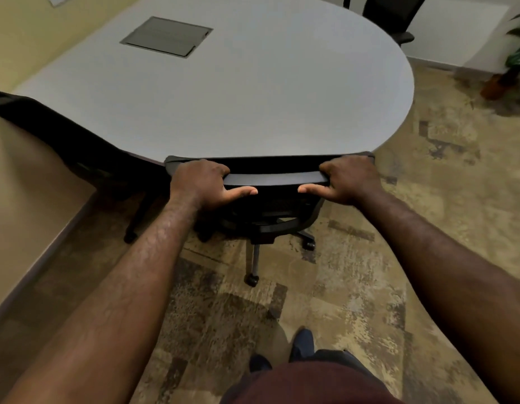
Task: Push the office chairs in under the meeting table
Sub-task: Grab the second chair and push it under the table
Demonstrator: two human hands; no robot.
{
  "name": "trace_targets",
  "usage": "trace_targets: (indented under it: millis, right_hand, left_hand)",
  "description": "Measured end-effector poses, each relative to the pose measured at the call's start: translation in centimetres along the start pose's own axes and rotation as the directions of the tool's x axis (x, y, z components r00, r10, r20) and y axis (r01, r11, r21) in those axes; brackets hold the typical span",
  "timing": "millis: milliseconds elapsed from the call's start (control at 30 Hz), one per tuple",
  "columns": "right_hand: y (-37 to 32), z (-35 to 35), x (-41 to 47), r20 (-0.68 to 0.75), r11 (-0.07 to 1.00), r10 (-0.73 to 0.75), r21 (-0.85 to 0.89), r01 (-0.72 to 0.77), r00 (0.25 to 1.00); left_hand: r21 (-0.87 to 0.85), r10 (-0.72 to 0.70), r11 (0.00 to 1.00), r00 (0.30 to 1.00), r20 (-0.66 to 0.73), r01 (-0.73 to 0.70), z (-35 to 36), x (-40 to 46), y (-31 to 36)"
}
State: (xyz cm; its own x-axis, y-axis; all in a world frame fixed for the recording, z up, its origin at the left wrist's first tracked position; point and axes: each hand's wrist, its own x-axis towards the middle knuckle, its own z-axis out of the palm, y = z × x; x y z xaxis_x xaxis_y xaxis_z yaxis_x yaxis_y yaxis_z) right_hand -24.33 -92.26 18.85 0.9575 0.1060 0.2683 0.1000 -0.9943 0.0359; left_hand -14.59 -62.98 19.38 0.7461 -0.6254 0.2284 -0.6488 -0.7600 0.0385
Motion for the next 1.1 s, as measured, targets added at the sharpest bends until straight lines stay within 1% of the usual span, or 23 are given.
trace_targets:
  millis: [100,233,400,667,767,900,1100]
  right_hand:
    - [0.9,0.2,1.1,-0.007,1.0,-0.018,-0.026,0.018,1.0]
    - [1.2,0.7,2.0,-0.008,0.998,-0.031,-0.055,0.03,0.999]
    - [1.3,1.0,3.1,0.009,0.999,-0.014,-0.037,0.015,1.0]
    - [1.0,0.9,4.1,0.033,0.999,-0.025,-0.046,0.026,0.999]
    - [0.4,0.8,4.5,0.045,0.998,-0.021,-0.052,0.023,0.999]
    - [-0.7,0.8,4.4,0.019,0.999,-0.017,-0.045,0.018,1.0]
    - [-1.3,0.5,3.9,0.036,0.999,-0.014,-0.04,0.015,0.999]
  left_hand:
    - [0.017,-0.009,1.0,0.999,-0.037,0.01,0.4,0.7,-0.1]
    - [0.033,-0.02,0.999,0.998,-0.053,0.022,0.5,1.2,-0.7]
    - [0.021,-0.039,0.999,0.997,-0.064,0.041,0.7,1.8,-1.2]
    - [0.068,-0.02,0.997,1.0,-0.023,0.022,0.5,2.9,-2.5]
    - [0.058,-0.01,0.998,0.999,-0.044,0.013,0.2,3.0,-3.3]
    - [0.063,0.009,0.998,0.998,-0.065,-0.005,0.1,2.9,-4.2]
    - [0.089,0.019,0.996,0.998,-0.056,-0.014,-0.1,2.3,-4.4]
